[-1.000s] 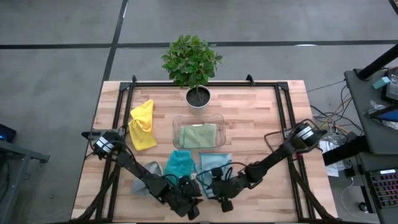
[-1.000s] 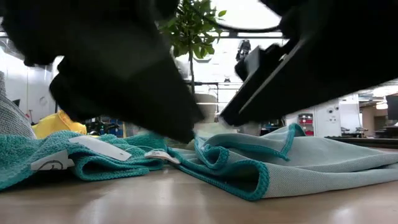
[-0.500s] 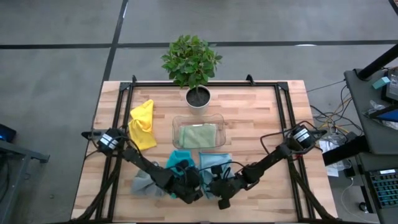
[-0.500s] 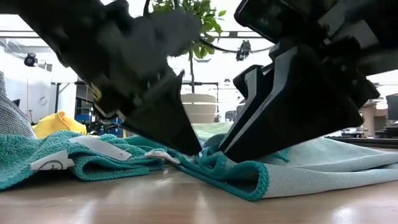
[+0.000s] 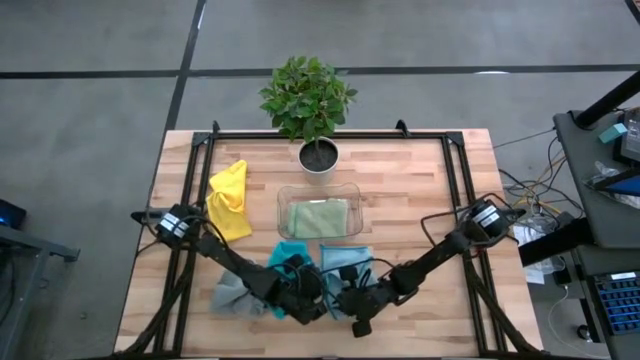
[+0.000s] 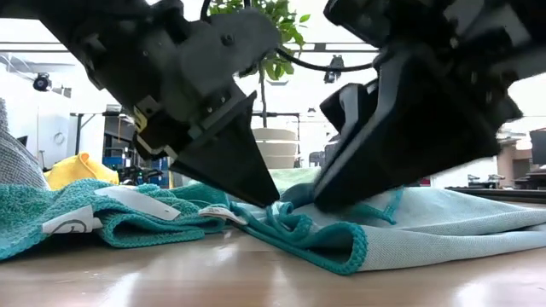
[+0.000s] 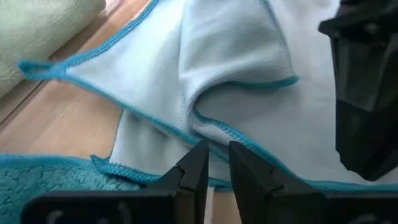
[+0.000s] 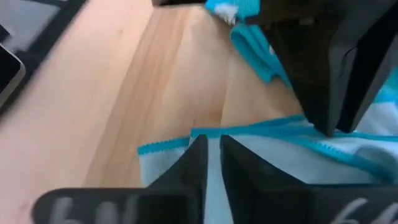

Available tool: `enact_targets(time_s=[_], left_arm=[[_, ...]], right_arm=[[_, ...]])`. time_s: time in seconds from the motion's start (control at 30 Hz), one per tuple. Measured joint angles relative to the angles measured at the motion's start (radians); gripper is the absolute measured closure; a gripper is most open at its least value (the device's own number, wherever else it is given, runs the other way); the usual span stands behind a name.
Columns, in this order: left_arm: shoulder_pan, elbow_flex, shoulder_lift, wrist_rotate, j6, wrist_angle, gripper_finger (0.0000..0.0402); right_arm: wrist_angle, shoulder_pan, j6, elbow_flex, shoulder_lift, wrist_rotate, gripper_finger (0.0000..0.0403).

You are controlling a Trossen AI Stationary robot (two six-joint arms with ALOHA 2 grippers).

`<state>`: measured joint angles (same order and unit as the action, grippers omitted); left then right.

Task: Fold microfiber towels
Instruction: Fold the light blue microfiber cloth

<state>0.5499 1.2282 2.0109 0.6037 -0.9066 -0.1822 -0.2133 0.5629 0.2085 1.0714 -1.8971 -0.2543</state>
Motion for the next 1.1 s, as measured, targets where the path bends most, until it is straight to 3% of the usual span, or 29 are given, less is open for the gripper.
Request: enact_targets(time_s=[0.33,0.57,0.83,1.1], left_arm=[[0.0,0.0,-0.052,0.0,0.001,-0.123,0.0353],[-0.008,-0.003,-0.058,0.035,-0.003,-0.167,0.0353],[-0.027,-0.005,-0.027,0.044,-0.005,-0.158,0.0353],[-0.027,-0.01,-0.023,0.044,-0.006,-0.158,0.0353]], right_arm=[[-0.011,0.0,0.046,0.002,-0.006,0.019,0.025],[-0.061,-0.007,0.063,0.003,-0.056,0.018,0.0219],[-0.054,-0.016,0.069,0.004,-0.056,0.019,0.0259],[-0.053,-0.024,0.068,0.004,-0.056,0.023,0.0345]])
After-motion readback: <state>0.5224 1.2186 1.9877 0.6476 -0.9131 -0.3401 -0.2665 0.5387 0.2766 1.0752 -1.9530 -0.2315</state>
